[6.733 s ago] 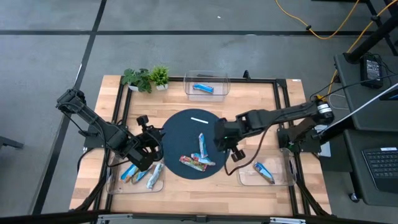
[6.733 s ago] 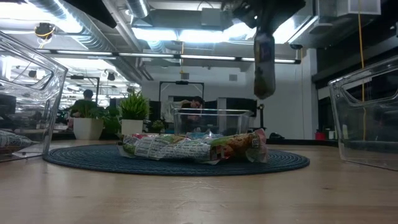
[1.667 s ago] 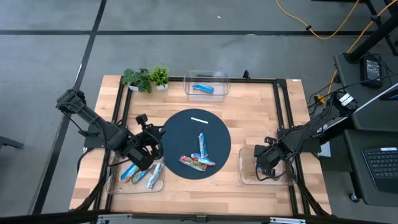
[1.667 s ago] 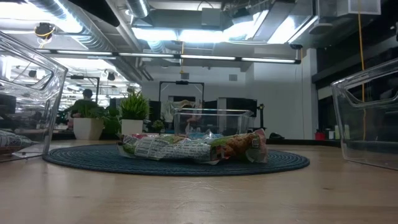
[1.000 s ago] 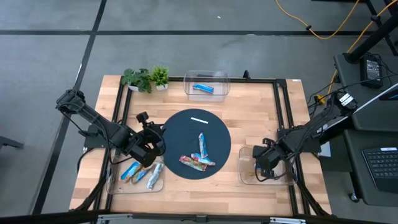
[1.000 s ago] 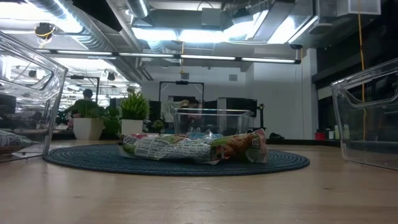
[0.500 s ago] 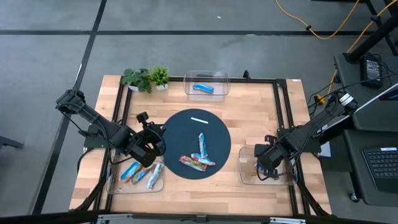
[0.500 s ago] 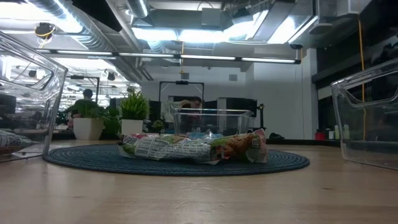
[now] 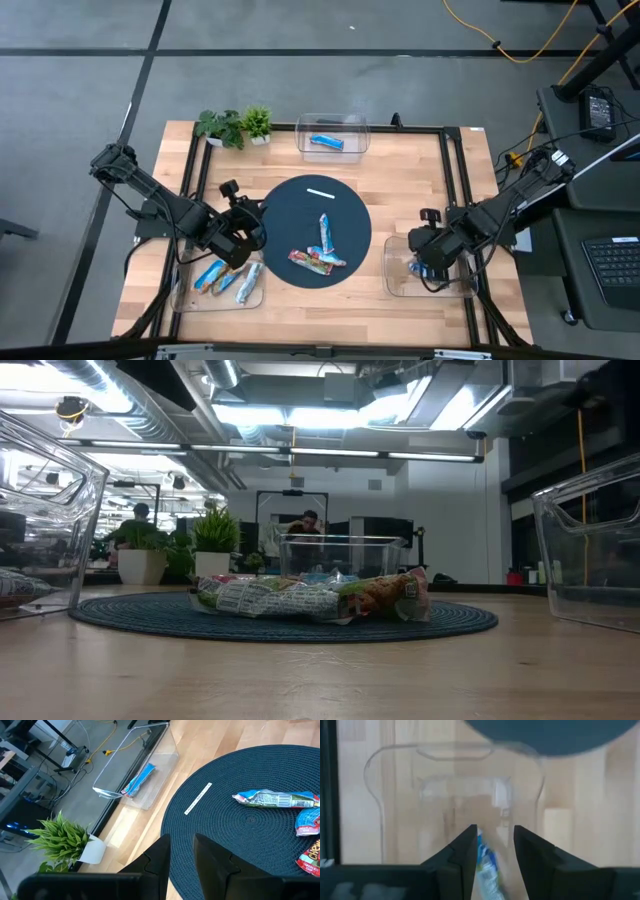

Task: Pick and place Granola Bars by type
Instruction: Put the red granola bar into the top transparent bin

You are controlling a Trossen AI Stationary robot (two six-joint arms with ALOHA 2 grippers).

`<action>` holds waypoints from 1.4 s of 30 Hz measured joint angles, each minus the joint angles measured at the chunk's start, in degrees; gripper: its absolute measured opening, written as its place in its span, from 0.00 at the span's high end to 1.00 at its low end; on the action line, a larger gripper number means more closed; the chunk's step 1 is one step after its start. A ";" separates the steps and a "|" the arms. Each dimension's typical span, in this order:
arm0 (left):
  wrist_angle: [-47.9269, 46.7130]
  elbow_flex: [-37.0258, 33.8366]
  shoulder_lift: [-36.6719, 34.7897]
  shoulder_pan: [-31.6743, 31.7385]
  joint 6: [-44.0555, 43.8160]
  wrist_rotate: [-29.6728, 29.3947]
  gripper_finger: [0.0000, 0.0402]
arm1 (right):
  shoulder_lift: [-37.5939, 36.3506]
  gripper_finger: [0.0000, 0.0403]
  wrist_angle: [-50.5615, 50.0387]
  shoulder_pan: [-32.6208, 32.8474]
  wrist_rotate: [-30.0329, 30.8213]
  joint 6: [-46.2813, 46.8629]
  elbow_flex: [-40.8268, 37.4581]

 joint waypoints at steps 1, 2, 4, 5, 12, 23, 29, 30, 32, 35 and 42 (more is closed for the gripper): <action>0.00 0.00 0.00 0.00 0.00 0.00 0.81 | 0.00 0.67 0.14 -0.68 0.30 -1.15 0.31; -0.02 0.00 0.00 0.00 0.00 0.00 0.81 | 0.00 0.67 0.20 -1.64 0.39 -2.57 0.57; 0.00 0.00 0.01 0.00 -0.01 0.00 0.81 | 0.00 0.67 0.58 -3.84 0.52 -5.79 1.15; 0.00 0.00 0.01 0.00 -0.01 0.00 0.81 | 0.00 0.67 1.33 -5.08 0.58 -7.19 1.35; 0.00 0.00 0.02 0.00 -0.02 -0.02 0.81 | -0.94 0.67 16.98 -14.37 0.54 -21.06 1.75; 0.22 0.00 0.00 0.00 -0.09 -0.02 0.81 | -1.11 0.67 27.96 -23.70 -5.74 -29.40 1.79; 0.20 0.00 0.00 0.00 -0.09 -0.02 0.81 | -1.11 0.67 35.82 -27.51 -9.45 -37.35 1.80; 0.20 0.00 0.00 0.00 -0.11 0.00 0.81 | -1.08 0.67 37.32 -28.60 -9.70 -38.00 2.15; 0.22 0.00 0.00 0.00 -0.11 0.00 0.81 | 0.12 0.67 38.10 -31.12 -10.41 -38.64 4.58; 0.21 0.00 0.01 -0.01 -0.09 0.00 0.81 | 4.04 0.68 34.34 -34.89 -10.92 -41.86 11.31; 0.17 0.00 0.02 0.00 -0.04 0.00 0.81 | 14.96 0.68 30.59 -41.85 -13.12 -44.93 28.89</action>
